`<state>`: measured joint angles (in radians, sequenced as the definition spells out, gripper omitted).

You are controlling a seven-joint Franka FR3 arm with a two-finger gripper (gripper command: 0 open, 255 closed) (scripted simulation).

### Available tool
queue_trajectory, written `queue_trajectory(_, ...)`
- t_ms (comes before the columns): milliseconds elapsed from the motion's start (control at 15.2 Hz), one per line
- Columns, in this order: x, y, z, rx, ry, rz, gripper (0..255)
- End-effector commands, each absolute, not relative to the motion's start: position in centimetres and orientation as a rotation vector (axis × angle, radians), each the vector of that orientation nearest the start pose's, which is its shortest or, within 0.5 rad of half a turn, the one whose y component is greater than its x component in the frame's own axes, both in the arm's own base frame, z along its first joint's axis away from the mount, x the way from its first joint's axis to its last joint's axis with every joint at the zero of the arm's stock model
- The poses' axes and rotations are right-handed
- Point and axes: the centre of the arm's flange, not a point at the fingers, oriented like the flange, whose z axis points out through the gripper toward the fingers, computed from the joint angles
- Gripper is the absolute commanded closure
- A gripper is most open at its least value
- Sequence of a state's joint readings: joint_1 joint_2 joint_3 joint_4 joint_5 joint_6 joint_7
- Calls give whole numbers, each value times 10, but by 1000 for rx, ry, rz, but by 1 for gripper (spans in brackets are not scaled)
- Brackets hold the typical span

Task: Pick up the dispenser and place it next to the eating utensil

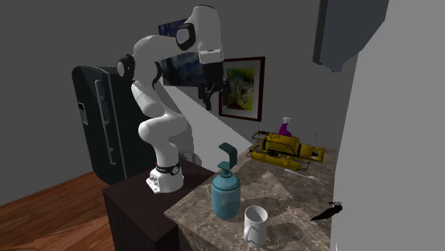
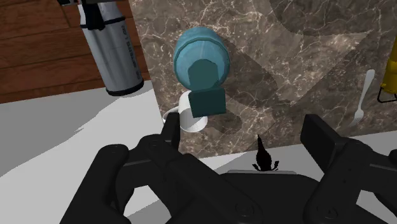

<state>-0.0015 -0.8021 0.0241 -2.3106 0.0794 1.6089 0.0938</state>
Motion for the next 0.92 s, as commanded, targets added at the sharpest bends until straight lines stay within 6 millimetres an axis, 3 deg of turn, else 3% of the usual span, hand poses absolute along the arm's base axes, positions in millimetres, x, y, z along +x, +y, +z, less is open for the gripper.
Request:
queue_trajectory(0, 306, 18, 621, -3068, 118, -149, 0)
queue_trajectory(858, 292, 7, 446, -3094, -130, -439, 0)
